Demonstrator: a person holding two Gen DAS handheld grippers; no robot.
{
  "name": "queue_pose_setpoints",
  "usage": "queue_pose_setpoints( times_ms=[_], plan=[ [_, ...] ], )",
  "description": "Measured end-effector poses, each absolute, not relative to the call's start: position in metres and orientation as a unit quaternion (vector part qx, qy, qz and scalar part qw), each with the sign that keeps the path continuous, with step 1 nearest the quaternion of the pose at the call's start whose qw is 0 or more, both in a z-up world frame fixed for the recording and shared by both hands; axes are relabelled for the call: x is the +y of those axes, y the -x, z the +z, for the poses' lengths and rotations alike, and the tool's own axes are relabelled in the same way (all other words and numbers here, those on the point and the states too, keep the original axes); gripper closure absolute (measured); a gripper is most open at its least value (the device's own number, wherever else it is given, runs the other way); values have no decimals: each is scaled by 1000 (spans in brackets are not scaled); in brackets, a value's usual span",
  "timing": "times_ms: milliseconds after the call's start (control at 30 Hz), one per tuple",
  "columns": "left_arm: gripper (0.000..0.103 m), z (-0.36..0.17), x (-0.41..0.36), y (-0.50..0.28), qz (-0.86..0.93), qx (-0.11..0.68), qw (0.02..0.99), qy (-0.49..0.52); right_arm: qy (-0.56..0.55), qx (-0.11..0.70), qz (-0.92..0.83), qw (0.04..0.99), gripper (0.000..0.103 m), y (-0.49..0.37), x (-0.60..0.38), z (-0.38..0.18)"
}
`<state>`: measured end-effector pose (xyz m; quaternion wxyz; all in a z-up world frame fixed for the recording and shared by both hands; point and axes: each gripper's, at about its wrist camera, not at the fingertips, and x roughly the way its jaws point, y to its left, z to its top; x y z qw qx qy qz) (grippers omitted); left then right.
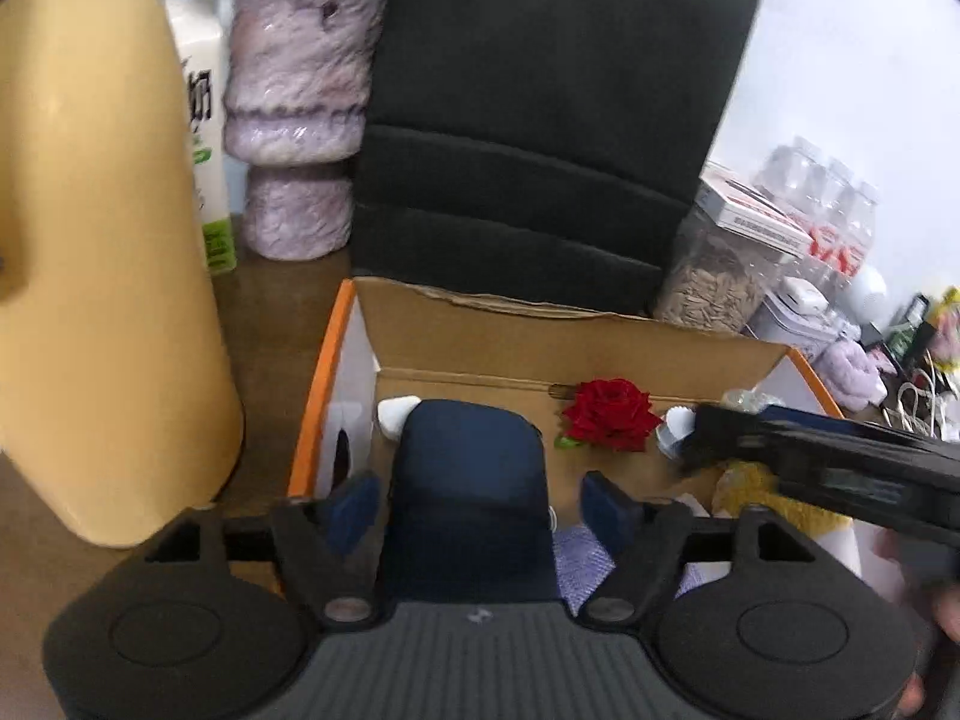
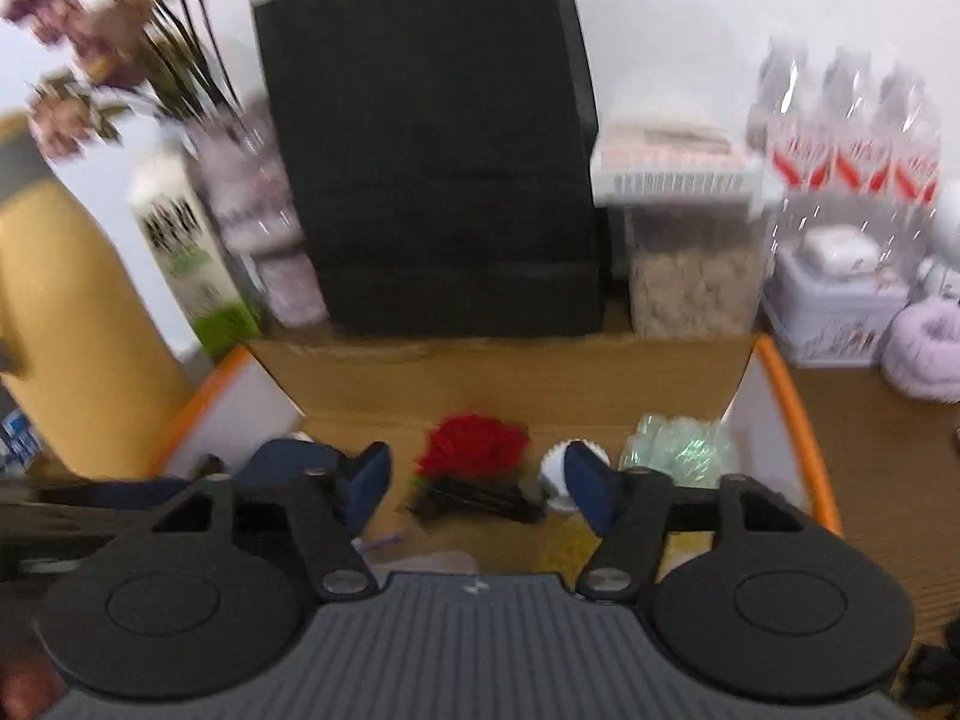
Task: Organize objects
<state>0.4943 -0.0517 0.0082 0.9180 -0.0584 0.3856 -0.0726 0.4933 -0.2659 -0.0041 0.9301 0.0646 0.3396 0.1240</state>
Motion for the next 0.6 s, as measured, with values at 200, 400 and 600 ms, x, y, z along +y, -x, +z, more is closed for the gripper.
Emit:
queue_pose_setpoints(
  times_ms=[200, 400, 600],
  plan=[
    [14, 48, -42, -466, -88, 298, 950, 15, -118, 301, 121, 939, 22, -482, -288, 6],
    [14, 69, -36, -426, -83, 277, 957, 32, -88, 277, 125, 949, 18, -433, -297, 34],
    [10, 57, -36, -311, -77, 225, 971, -7, -58, 262, 175, 947, 3, -317, -299, 36]
  ],
)
